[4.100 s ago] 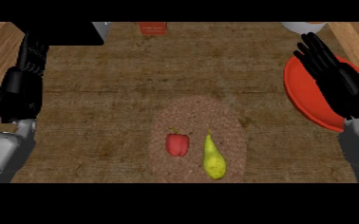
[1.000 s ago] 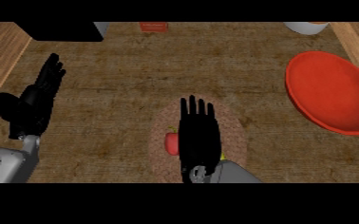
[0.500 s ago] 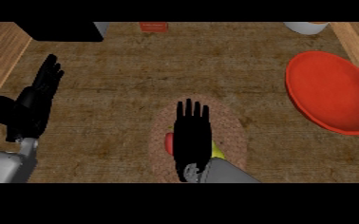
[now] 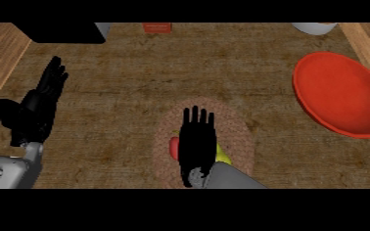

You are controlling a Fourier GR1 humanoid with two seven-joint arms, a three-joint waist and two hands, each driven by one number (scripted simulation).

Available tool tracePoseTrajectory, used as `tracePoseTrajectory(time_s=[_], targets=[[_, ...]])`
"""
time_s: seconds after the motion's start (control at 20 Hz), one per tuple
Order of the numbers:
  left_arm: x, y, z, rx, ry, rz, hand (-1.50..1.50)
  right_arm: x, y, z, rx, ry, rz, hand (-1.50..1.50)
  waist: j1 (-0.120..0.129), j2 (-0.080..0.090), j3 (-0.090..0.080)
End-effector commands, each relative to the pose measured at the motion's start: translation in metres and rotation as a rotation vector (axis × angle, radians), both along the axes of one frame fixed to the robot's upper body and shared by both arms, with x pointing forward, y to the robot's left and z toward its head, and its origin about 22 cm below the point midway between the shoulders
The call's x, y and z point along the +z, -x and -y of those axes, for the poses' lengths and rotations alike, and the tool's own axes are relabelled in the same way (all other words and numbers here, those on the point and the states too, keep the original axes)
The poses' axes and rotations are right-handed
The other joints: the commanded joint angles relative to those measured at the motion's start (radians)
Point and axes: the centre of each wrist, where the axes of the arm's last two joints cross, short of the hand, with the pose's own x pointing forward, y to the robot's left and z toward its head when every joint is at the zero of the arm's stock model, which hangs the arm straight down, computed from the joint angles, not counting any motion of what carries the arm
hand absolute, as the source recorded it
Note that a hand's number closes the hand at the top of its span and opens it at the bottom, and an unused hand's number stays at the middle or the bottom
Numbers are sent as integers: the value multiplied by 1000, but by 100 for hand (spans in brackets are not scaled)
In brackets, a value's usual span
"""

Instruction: Pick the bell pepper from the placemat and place it in the bowl

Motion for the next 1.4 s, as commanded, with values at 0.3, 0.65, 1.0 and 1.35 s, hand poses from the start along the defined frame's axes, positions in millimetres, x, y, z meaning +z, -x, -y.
tracePoseTrajectory(time_s=[0.3, 0.65, 1.0, 1.35], targets=[[5, -3, 0, -2, -16, -17, 0, -18, -12, -3, -186, 54, -17, -150, -2, 1, 0], [9, 5, -6, -13, 18, 6, 0, -39, -24, -6, -111, 9, -48, 150, 11, 2, 1], [7, 2, -11, 0, 11, 9, 0, -48, -26, -6, -88, -10, 1, 150, 6, 2, 0], [-5, 5, -12, 8, -2, 3, 0, -17, -56, -8, -204, -1, 175, 150, -4, -1, 0]])
